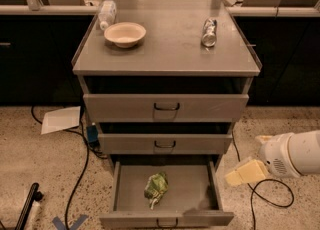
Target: Pick green jalapeno chip bag from bottom drawer and place on counter
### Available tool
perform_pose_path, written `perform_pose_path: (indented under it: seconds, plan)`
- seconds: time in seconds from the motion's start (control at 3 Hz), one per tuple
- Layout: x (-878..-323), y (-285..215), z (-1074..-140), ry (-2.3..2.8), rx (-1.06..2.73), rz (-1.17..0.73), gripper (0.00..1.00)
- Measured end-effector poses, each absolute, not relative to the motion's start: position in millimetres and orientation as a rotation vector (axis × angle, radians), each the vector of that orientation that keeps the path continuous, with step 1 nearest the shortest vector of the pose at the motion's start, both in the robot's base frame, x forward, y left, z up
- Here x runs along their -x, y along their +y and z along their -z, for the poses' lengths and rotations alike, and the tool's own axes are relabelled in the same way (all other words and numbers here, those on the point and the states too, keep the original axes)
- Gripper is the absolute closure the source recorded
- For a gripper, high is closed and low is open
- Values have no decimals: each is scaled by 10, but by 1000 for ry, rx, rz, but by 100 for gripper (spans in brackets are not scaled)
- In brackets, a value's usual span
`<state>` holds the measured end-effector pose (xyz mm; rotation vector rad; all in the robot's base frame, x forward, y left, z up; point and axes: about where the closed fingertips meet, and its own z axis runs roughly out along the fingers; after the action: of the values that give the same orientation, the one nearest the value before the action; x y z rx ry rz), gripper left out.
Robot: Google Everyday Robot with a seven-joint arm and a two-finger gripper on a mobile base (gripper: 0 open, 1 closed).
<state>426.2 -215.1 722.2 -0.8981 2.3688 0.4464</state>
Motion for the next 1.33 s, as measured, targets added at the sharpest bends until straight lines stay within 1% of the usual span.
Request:
perform_pose_path:
  seconds: [0.33,0.67,1.0,1.33]
  plan:
    - [-4193,-2107,-7200,2388,896,-429,0]
    - [-4170,-2093,-6653,2429,756,-513,0]
    - [-4478,-2000,-5882,2425,602,-597,0]
    - [-4949,-1877,-5322,2373,508,-646,0]
